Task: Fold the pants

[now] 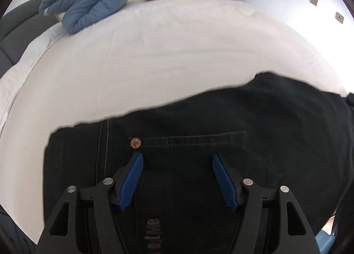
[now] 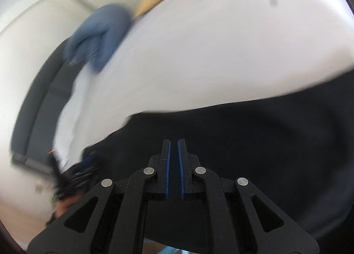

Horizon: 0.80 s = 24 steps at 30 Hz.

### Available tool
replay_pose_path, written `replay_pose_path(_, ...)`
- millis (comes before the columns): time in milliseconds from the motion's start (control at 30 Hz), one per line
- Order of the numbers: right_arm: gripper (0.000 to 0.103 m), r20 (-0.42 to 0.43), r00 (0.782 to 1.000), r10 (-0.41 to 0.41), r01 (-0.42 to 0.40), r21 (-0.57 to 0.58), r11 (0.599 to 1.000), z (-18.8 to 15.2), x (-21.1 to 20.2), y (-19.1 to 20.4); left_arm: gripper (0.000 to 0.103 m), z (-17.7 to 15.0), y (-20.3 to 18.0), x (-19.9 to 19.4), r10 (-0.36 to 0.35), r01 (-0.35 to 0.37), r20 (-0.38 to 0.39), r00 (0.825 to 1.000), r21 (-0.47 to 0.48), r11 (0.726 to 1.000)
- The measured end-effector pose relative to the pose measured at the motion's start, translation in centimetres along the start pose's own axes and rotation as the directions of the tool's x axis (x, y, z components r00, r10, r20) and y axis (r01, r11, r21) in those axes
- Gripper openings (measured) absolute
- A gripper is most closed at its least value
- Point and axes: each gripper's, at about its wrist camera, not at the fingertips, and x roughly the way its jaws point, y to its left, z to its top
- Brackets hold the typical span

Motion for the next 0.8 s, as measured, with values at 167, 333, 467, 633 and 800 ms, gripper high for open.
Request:
replay_pose_path(167,0.006,-0.187,0.968,0.166,-0.185,-0.089,0.979,1.8,11.1,7.4,0.058,-1.7,2.0,-1.5,-0.052,0.054,0.071,0.996,-0.024,0.998)
replay_pose_path(333,0.006,-0.359,0.925,0.123,-0.18,-0.131,0.975,1.9,22.1,10.4,0.058,-1.8,2.9,-0.9,-0.047,0.052,0.077,0.996,-0.06,0.997)
replay_pose_path(467,0.0,-0.266,0.947,0.181,-0.182,0.023,0.983,4.4,23.0,5.0,0.058,-1.8,2.3,-0.3,-0.018,0.02,0.08,0.997,-0.032,0.999)
replay_pose_path(633,0.0,0.015,0.998,-0.055,0.051,0.2,0.979,7.5,13.9,-4.1,0.059,-1.0,3.0,0.6,-0.051,0.055,0.071,0.996,-0.067,0.996)
replay_pose_path(800,0.009,0.012,0.993,0.12,-0.121,0.087,0.989,5.3,7.5,-1.2,0.064,0.6,-0.4,-1.2,0.035,-0.033,0.044,0.998,-0.04,0.999)
